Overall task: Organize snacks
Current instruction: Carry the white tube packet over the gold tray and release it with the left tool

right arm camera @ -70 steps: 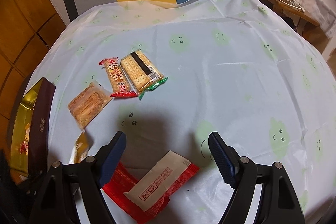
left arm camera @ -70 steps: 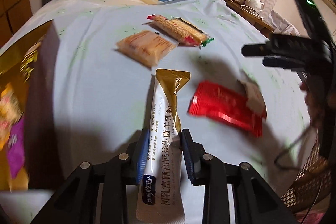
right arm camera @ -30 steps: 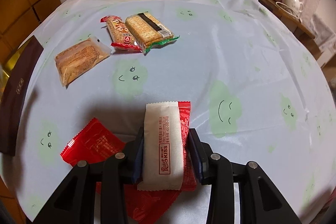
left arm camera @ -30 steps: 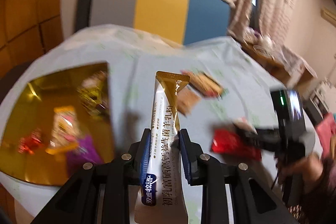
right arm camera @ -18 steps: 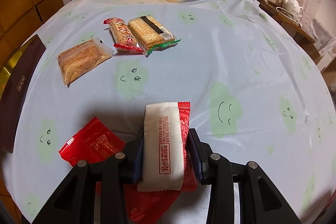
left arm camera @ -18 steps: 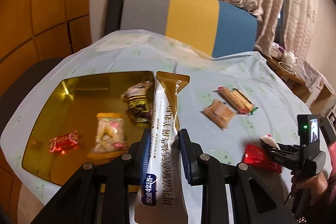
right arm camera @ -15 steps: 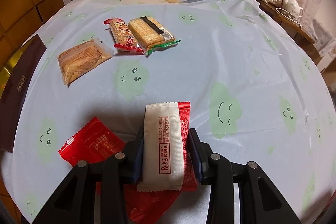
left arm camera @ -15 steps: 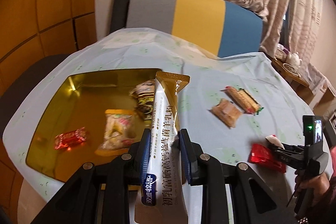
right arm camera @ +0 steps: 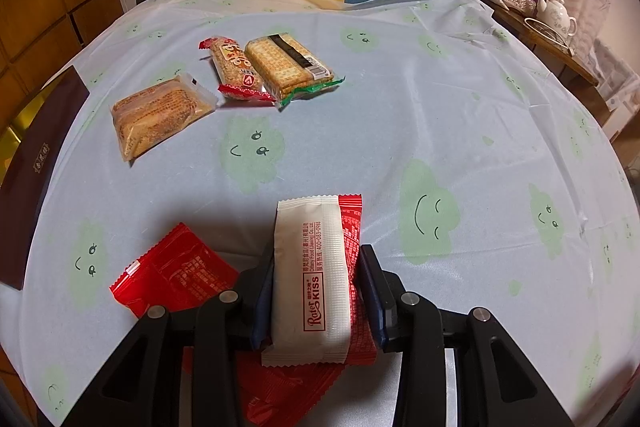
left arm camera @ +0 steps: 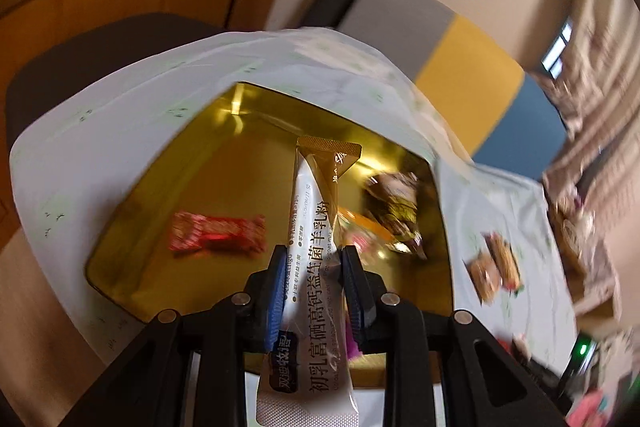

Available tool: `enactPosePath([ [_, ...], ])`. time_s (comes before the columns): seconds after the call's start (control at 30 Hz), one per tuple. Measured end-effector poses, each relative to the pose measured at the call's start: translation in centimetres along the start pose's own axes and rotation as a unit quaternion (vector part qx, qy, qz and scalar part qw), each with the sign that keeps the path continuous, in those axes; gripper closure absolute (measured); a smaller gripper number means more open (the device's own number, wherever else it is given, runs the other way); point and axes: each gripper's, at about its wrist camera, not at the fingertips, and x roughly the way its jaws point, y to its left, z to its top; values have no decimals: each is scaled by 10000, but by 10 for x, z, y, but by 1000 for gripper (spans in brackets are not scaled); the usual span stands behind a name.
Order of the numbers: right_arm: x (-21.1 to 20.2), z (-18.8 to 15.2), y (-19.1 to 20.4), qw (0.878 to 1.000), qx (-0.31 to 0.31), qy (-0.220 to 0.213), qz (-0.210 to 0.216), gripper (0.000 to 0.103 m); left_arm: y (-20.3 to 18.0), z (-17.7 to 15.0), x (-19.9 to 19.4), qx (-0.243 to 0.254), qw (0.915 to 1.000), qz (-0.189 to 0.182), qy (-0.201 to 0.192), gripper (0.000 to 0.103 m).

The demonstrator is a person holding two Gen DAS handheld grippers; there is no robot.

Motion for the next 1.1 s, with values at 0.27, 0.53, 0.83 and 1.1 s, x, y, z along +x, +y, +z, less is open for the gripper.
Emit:
enactPosePath([
  [0.27,0,-1,-2,10000,8,-18,29,64,21,11,25,-527,9979,-173,326,67],
  [0.53,0,-1,-2,10000,-4,-20,13,64,16,1,23,-169,9994,195,216,67],
  [0.83,1,0,-1,10000,-15,-19,15,64,-12,-37,0,1062,9916,734,43,68],
  [1.1,3,4,2,9999,-95,115,-40,64,-5,-26,33,1168,9832,1367,326,70],
])
